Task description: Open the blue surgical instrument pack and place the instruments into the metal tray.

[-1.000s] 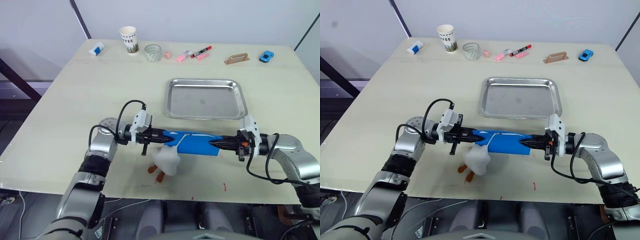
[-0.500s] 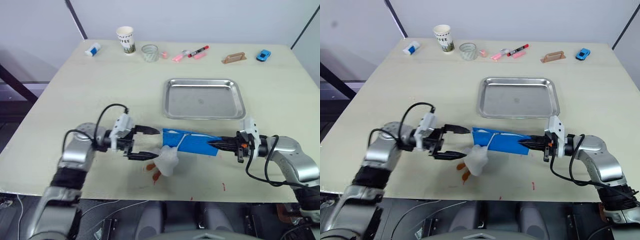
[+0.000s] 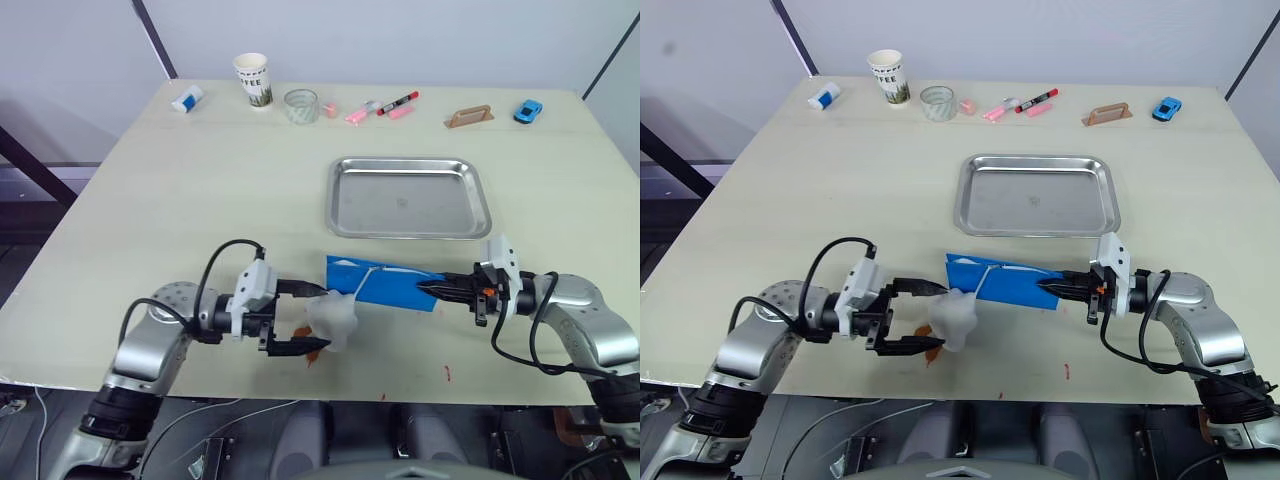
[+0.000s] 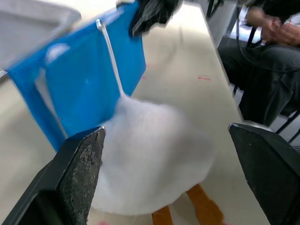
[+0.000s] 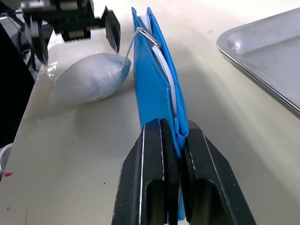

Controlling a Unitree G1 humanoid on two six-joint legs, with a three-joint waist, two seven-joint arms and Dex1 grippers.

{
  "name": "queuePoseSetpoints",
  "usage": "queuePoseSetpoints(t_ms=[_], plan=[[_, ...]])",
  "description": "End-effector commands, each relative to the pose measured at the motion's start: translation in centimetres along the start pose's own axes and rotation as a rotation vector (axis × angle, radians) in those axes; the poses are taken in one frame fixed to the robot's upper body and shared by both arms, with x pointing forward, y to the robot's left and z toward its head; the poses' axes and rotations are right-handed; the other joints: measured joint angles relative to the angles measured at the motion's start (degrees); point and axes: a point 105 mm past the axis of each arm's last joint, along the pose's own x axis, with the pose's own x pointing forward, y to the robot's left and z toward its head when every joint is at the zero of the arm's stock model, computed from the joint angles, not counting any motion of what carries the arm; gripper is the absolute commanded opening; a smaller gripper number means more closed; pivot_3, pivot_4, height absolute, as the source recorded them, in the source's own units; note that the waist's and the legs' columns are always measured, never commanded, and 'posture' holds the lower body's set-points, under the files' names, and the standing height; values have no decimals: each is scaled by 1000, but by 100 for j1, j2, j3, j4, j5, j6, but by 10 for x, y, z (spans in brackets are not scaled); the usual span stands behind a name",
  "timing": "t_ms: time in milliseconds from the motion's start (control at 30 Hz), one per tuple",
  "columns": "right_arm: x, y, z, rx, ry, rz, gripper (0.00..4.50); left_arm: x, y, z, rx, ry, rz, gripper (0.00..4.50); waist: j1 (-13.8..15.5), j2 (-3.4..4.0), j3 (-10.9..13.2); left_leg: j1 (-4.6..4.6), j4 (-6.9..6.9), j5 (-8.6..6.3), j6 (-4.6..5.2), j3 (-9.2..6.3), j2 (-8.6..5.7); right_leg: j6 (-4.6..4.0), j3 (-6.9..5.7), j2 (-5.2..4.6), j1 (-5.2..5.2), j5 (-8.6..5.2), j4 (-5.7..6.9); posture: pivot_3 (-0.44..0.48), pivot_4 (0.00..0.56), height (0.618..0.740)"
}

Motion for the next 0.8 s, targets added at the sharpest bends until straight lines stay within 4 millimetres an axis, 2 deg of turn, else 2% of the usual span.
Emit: queuePoseSetpoints(t_ms=[33, 67, 167, 267, 300, 333, 400, 433, 533, 600, 800], plan=[[1, 0, 6, -34, -6, 5, 0, 5, 6, -8, 62, 55, 20, 4464, 3, 0, 0, 1, 0, 0, 0, 0, 0, 0, 0, 0, 0, 0, 0, 0, 150, 740], [2, 0, 7, -35, -7, 5, 0, 7, 7, -11, 68, 68, 20, 4464, 5, 1, 0, 2, 0, 0, 0, 0, 0, 0, 0, 0, 0, 0, 0, 0, 150, 740], [3, -1, 7, -37, -9, 3, 0, 10, 9, -13, 68, 67, 16, 3722, 0, 1, -1, 2, 0, 0, 0, 1, 0, 0, 1, 1, 0, 0, 1, 0, 150, 740], [3, -1, 7, -39, -9, 2, 0, 9, 9, -14, 83, 80, 2, 2696, -7, 1, 0, 2, -1, 0, 0, 1, 0, 0, 3, 1, 0, 0, 0, 0, 150, 740], [3, -1, 7, -39, -10, 3, 0, 8, 9, -12, 81, 71, -2, 2515, -7, 1, 0, 2, -1, 0, 0, 1, 0, 0, 2, 1, 0, 0, 0, 0, 150, 740], [3, -1, 7, -39, -11, 4, 0, 7, 10, -10, 78, 64, -4, 2094, -7, 1, -1, 2, -1, 0, 0, 1, 0, 0, 2, 1, 0, 0, 0, 0, 150, 740], [3, 0, 6, -40, -14, 7, 0, 4, 12, 2, 63, 5, 1, 1066, -7, 1, 0, 2, 0, 0, 0, 1, 0, 0, 2, 1, 0, 0, 1, 0, 150, 740], [3, 0, 6, -41, -15, 8, 0, 0, 14, 13, 66, -41, 2, 992, -8, 1, 0, 2, 0, 0, 0, 1, 0, 0, 2, 1, 0, 0, 1, 0, 150, 740], [2, 1, 6, -41, -18, 8, 0, -14, 22, 38, 110, -127, 35, 205, -11, 0, 0, 0, -1, 0, 0, 0, 1, 0, 1, 1, -1, 0, 1, 0, 150, 740], [1, 2, 5, -42, -15, 8, 0, -27, 30, 50, 129, -147, 80, 46, -10, -1, 1, 0, 0, 0, 0, 1, 2, 0, 1, 1, -2, 0, 0, 0, 150, 740], [-3, 1, 3, -53, 0, 3, 0, -63, 49, 72, 97, -202, 206, 46, -14, 0, 1, 0, 0, 0, 0, 2, 1, 1, 2, 1, -2, 0, -1, 0, 150, 740]])
